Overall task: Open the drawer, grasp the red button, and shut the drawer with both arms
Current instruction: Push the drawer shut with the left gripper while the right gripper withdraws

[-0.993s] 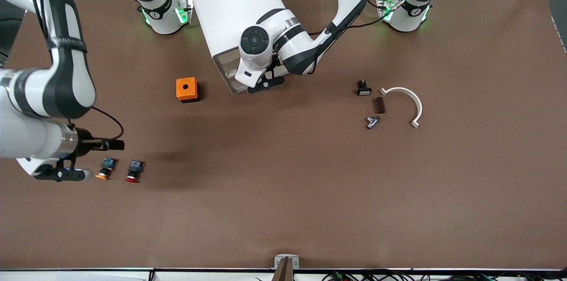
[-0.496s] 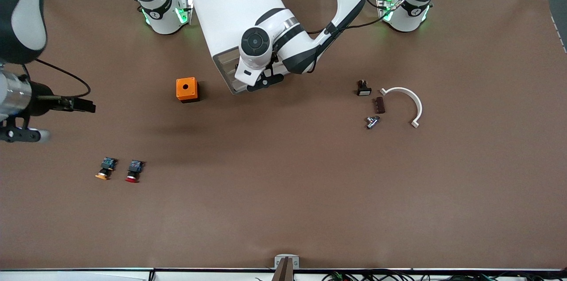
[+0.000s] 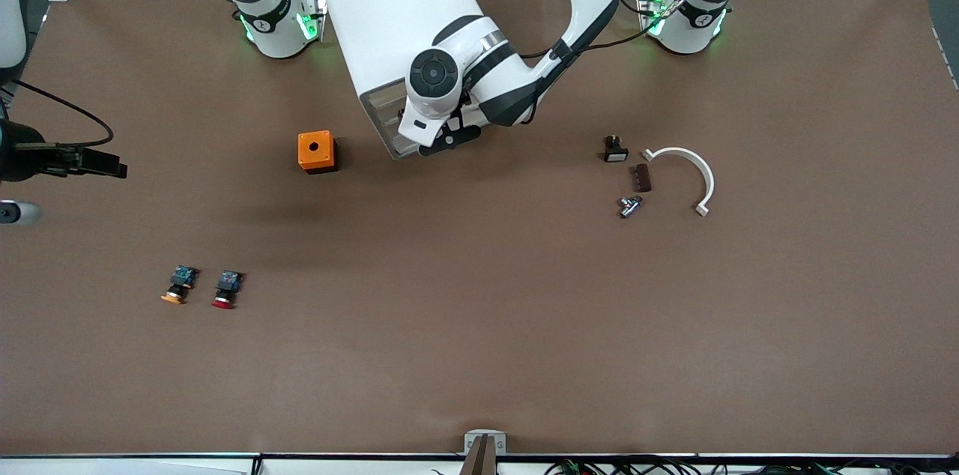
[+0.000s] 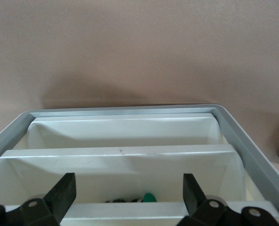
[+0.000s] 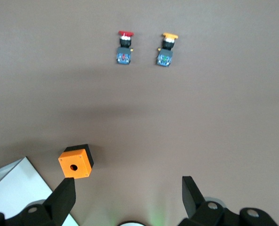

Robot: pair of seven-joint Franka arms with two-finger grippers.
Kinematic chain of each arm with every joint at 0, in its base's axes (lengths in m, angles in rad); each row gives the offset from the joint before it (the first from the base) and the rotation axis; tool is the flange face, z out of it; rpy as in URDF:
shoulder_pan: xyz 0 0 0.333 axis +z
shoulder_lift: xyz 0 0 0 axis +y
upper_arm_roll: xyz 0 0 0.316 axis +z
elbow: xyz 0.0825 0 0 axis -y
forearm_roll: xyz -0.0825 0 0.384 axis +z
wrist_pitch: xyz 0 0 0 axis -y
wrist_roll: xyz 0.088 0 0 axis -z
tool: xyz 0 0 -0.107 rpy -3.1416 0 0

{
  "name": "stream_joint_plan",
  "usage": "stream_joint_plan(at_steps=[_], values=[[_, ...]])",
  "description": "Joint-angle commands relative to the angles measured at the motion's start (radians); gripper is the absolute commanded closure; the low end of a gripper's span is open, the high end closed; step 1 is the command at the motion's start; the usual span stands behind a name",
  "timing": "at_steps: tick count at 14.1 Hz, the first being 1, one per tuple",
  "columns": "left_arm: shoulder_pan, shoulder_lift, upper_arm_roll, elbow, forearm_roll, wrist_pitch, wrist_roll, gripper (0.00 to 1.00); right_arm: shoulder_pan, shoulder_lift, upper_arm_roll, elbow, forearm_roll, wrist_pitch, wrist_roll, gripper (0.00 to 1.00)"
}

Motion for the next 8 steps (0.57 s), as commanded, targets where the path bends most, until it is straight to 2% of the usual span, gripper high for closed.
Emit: stream_joint_plan(at_steps=[1,3,6,8], values=[[0.046,-0.012,0.0,-0.002,-0.012,-0.006,-0.006,0.0,-0.034,-0.009,0.014,0.034,0.014,-0.01,-0.011,0.0],[0.102,-0.032,0.0,0.001,-0.011,-0.006,-0.009,0.0,-0.033,-0.017,0.017,0.045,0.009,-0.016,-0.013,0.0],[0.183,-0.058,0.001,0.004,-0.007,-0.006,-0.012,0.0,-0.034,-0.046,0.012,0.06,0.011,-0.104,0.003,0.0],[0.238,-0.081,0.001,0.003,-0.007,-0.006,-0.01,0.0,-0.05,-0.072,0.011,0.036,0.003,-0.134,0.001,0.0]])
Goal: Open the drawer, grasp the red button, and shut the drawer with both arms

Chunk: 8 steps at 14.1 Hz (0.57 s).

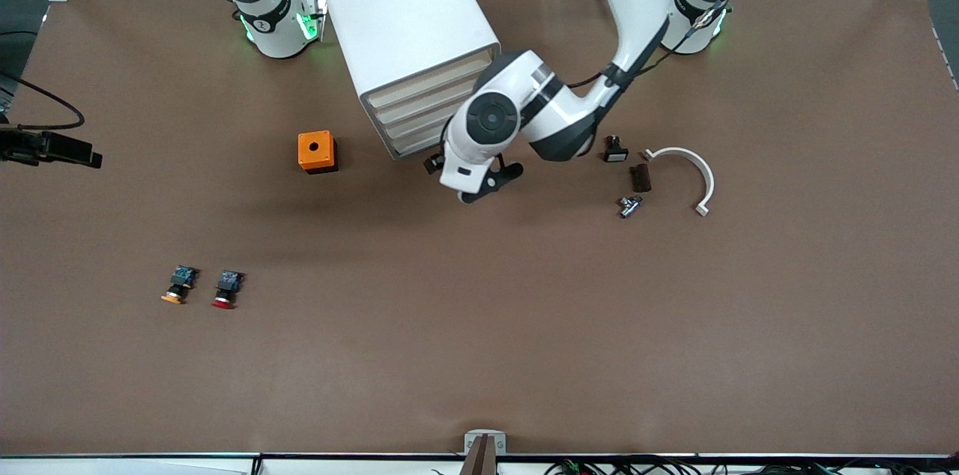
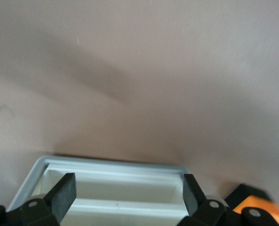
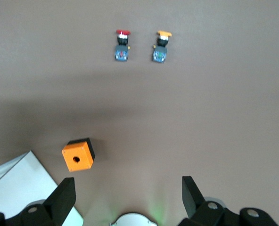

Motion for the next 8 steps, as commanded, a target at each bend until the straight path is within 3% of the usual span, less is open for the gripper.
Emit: stream_joint_plan(at_steps=[1,8], values=[[0.059,-0.048,-0.003,-0.017,-0.007,-0.007,-0.011,0.0,-0.051,-0.055,0.013,-0.025,0.008,-0.024,-0.001,0.0],[0.161,-0.071,-0.006,-0.016,-0.007,-0.007,-0.016,0.0,-0.013,-0.113,0.036,-0.03,-0.004,0.004,-0.008,0.0]])
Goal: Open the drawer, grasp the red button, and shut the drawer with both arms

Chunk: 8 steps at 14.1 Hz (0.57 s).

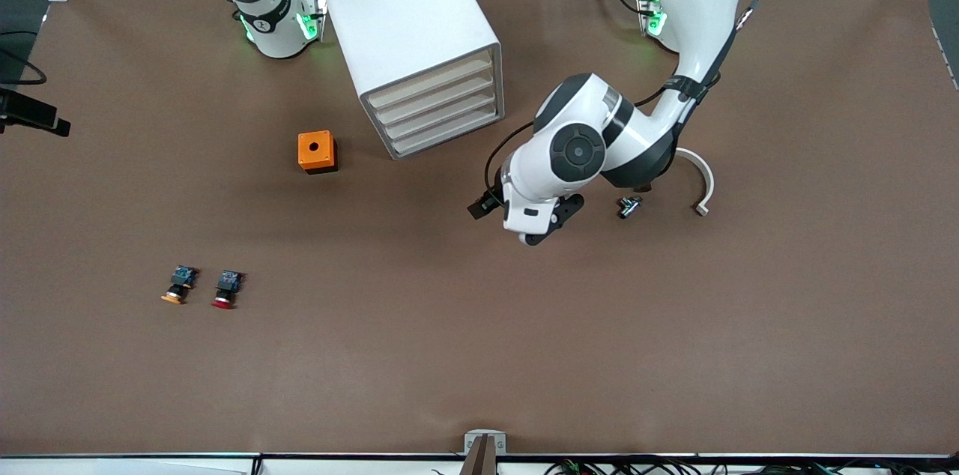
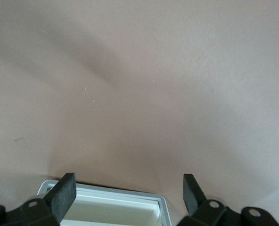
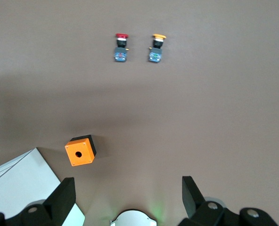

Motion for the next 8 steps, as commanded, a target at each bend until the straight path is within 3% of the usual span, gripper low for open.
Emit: stream_joint_plan(at_steps=[1,4,8], values=[[0.035,-0.034,-0.006,-0.016,-0.007,-0.006,-0.008,0.0,0.012,-0.04,0.011,-0.036,-0.004,0.012,0.004,0.0],[0.07,-0.069,-0.009,-0.016,-0.007,-0.024,-0.008,0.0,0.005,-0.104,0.01,-0.12,-0.001,0.055,0.012,0.0],[0.18,-0.175,-0.011,-0.013,-0.009,-0.162,0.143,0.0,0.002,-0.182,0.011,-0.212,0.006,0.086,0.015,0.0]])
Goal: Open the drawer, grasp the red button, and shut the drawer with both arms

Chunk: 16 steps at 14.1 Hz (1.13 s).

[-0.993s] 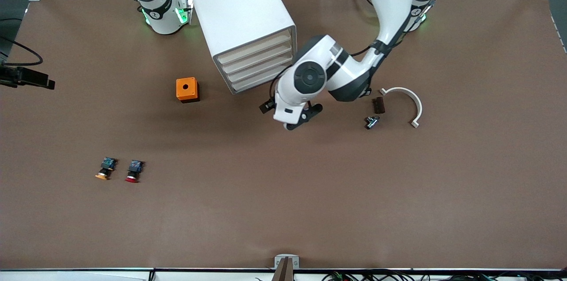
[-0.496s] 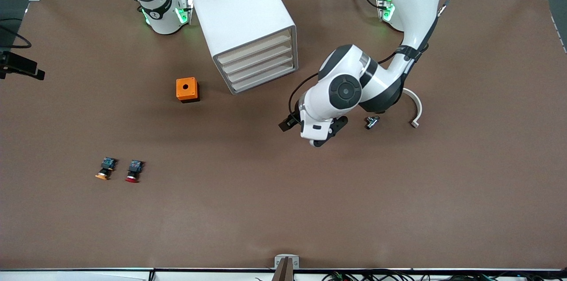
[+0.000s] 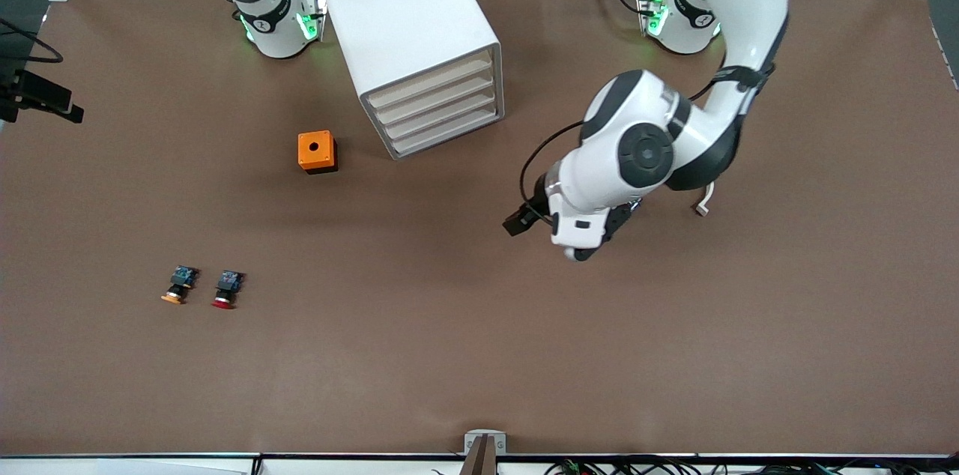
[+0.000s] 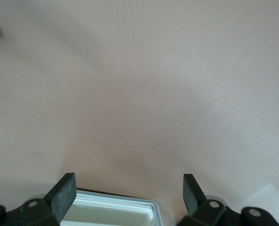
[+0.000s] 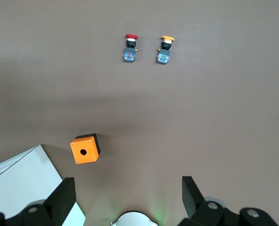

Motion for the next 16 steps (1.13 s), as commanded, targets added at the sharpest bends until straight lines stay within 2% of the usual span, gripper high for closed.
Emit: stream_joint_plan(at_steps=[1,4,7,13,16], values=[[0.082,-0.108,-0.01,-0.025,-0.007,-0.135,0.129,0.0,-0.013,-0.087,0.006,-0.107,0.007,0.048,0.012,0.0],[0.142,-0.199,0.004,-0.028,-0.002,-0.367,0.419,0.0,-0.018,-0.098,0.008,-0.116,0.022,0.049,0.037,0.0],[0.246,-0.269,0.0,-0.037,0.083,-0.507,0.656,0.0,-0.024,-0.112,0.025,-0.121,0.028,0.049,0.069,0.0],[0.452,-0.426,-0.002,-0.207,0.114,-0.513,0.969,0.0,-0.019,-0.112,0.028,-0.116,0.018,0.051,0.054,0.0],[0.489,-0.501,-0.002,-0.353,0.143,-0.405,1.017,0.0,-0.036,-0.112,0.028,-0.116,0.016,0.054,0.014,0.0]])
